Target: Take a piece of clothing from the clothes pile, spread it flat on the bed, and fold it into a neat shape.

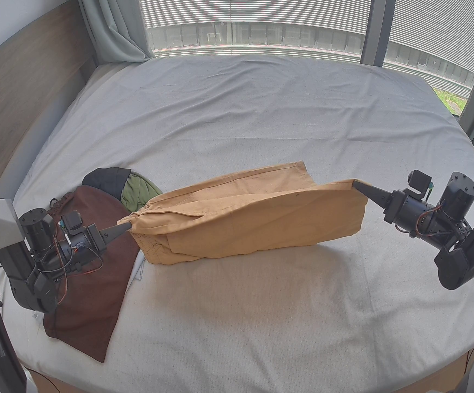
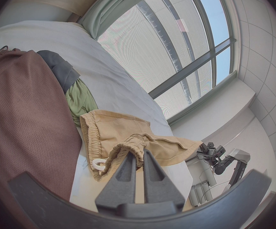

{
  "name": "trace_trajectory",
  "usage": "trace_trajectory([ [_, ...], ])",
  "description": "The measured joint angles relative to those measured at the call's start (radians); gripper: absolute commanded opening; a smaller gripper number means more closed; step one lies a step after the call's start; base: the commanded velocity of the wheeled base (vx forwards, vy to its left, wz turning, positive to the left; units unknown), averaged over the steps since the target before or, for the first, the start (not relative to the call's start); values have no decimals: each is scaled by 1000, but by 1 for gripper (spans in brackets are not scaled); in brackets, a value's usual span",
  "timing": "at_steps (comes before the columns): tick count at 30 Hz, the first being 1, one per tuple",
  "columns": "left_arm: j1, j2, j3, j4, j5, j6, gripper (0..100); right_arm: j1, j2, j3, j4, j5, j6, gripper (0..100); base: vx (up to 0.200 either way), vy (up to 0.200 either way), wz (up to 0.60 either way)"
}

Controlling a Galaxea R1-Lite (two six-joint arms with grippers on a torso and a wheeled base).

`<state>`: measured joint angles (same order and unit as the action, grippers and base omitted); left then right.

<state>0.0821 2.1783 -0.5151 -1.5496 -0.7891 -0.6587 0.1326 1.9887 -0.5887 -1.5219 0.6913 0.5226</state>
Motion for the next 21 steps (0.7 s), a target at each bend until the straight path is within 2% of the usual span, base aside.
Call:
trace_trajectory([
  [13,-34,12,-33,-1,64,-17,0,0,110,-212,0,0,97,0,0,0,0],
  [21,-43,31,-56,-1,87,-15,0,-4,194,-338,10,0,112,0,0,0,0],
])
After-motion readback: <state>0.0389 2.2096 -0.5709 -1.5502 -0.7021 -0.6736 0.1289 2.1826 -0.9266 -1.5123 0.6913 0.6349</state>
